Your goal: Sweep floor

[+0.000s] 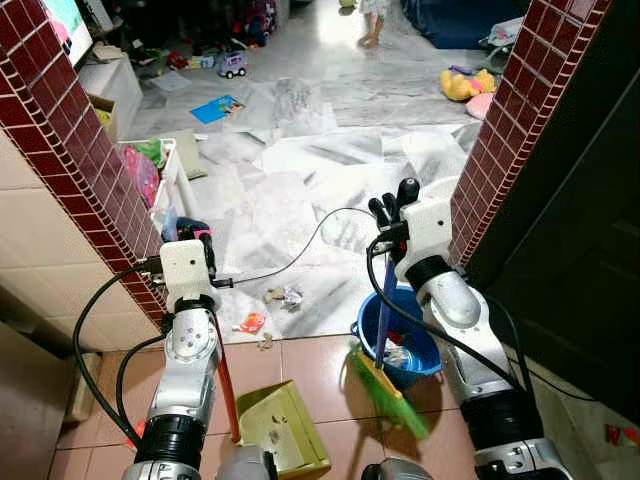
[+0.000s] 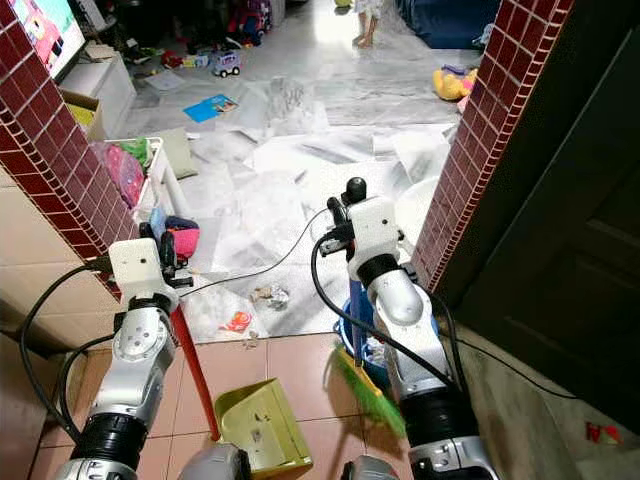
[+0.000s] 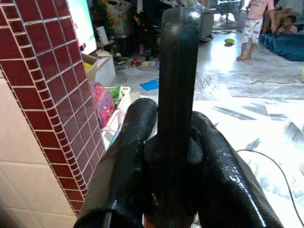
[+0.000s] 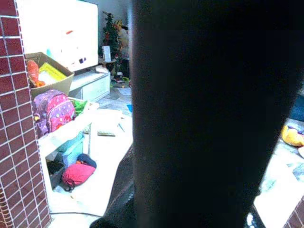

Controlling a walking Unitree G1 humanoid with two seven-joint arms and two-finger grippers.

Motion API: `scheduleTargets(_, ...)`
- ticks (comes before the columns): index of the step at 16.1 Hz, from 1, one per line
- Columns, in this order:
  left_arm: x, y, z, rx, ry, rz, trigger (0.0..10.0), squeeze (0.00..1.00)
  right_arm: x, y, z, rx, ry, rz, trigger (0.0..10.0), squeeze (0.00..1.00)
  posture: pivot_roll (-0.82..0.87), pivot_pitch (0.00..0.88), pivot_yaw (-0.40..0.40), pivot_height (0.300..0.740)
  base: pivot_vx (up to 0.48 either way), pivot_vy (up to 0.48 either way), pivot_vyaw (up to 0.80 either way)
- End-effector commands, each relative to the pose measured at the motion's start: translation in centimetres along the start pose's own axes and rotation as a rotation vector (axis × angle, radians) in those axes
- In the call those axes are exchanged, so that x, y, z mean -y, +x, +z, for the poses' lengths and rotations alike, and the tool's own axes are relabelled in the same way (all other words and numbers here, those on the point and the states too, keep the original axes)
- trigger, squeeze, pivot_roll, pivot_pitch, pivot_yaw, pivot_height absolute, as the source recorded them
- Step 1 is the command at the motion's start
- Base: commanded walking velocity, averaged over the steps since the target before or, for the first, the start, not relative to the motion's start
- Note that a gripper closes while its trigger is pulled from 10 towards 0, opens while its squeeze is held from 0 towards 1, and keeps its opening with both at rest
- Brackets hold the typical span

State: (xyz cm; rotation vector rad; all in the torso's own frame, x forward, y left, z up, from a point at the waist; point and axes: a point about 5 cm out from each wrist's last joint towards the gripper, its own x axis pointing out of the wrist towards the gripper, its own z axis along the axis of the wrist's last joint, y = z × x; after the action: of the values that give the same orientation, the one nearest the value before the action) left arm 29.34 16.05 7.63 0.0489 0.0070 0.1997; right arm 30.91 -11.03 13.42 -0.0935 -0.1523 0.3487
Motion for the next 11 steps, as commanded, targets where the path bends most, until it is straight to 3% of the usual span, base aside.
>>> scheduleTargets(1,-0.3,0.3,0.2,0.002,0.019,-0.011,10.0,0.00,-0.9,0.6,0.5,0.035,0.033,0.031,10.0,0.00,0.00,0.000,0.039,0.740,0.000,0.000,0.00)
scheduleTargets(3,-0.5,0.2,0.5,0.008,0.017,-0.008,10.0,0.00,-1.6,0.7,0.6,0.039,0.062,0.064,10.0,0.00,0.00,0.000,0.042,0.740,0.000,0.176,0.00)
scheduleTargets(8,-0.1,-0.5,0.4,-0.005,-0.012,-0.018,10.0,0.00,-2.6,0.8,1.2,0.086,0.083,0.115,10.0,0.00,0.00,0.000,0.039,0.740,0.000,0.480,0.00)
scheduleTargets(11,0.2,-0.5,0.7,0.015,0.009,-0.073,10.0,0.00,-2.3,1.1,2.0,0.124,0.048,0.115,10.0,0.00,0.00,0.000,0.040,0.740,0.000,0.461,0.74)
